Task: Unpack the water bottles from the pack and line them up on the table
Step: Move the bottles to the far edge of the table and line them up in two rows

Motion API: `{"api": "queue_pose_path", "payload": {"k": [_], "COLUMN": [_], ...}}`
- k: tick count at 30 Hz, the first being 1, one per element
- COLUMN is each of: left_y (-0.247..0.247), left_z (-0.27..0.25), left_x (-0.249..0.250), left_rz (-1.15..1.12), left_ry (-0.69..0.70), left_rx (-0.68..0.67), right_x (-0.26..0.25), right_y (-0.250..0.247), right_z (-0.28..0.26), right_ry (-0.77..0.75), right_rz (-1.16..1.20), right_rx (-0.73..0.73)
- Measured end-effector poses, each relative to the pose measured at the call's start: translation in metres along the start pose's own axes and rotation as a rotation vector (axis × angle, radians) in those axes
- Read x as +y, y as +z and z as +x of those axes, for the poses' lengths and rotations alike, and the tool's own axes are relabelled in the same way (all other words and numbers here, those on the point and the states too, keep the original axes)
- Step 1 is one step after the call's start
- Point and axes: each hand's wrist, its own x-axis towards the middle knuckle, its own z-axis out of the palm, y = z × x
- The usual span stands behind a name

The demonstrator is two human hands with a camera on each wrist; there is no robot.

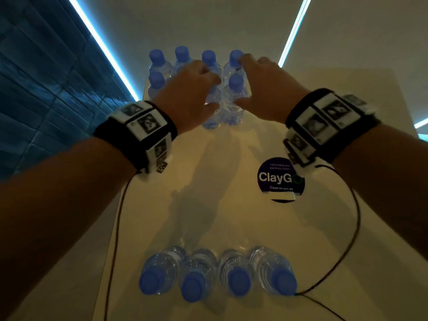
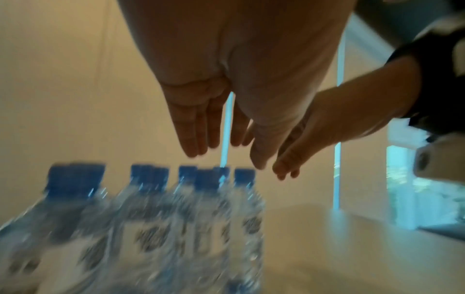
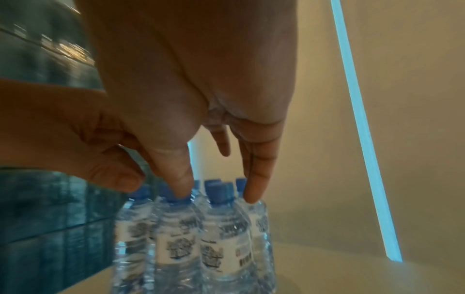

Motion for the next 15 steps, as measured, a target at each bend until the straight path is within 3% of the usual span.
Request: {"api": "queue_pose_path", "payload": {"k": [2, 4, 7, 10, 13, 15], "left_y": [-0.024, -0.046, -0.067, -0.055, -0.035, -0.023], "left_z": [-0.026, -0.061, -0.115, -0.154, -0.178, -0.184], "left_x": [0.016, 0.040, 0.086, 0.125, 0.150, 0.162], "left_rz": [-0.030, -0.087, -0.104, -0.073, -0.071, -0.004], "left_ry": [0.116, 0.245, 0.323, 0.356, 0.328, 0.382], "left_rx": [-0.054, -0.201, -0.568, -0.907, -1.014, -0.981], "right_x": [-0.004, -0.012, -0.031, -0.040, -0.037, -0.028], "right_y": [-0.015, -0.025, -0.032, -0.027, -0.007, 0.006], "right_z": [-0.040, -0.089, -0.171, -0.229, -0.258, -0.270], "right_ry": [-0.105, -0.223, -0.357, -0.431, -0.533, -0.575], "right_rz": [-0.058, -0.087, -0.132, -0.126, -0.201, -0.249], "right_rx": [-0.073, -0.228, -0.593, -0.887, -0.884, -0.678]}}
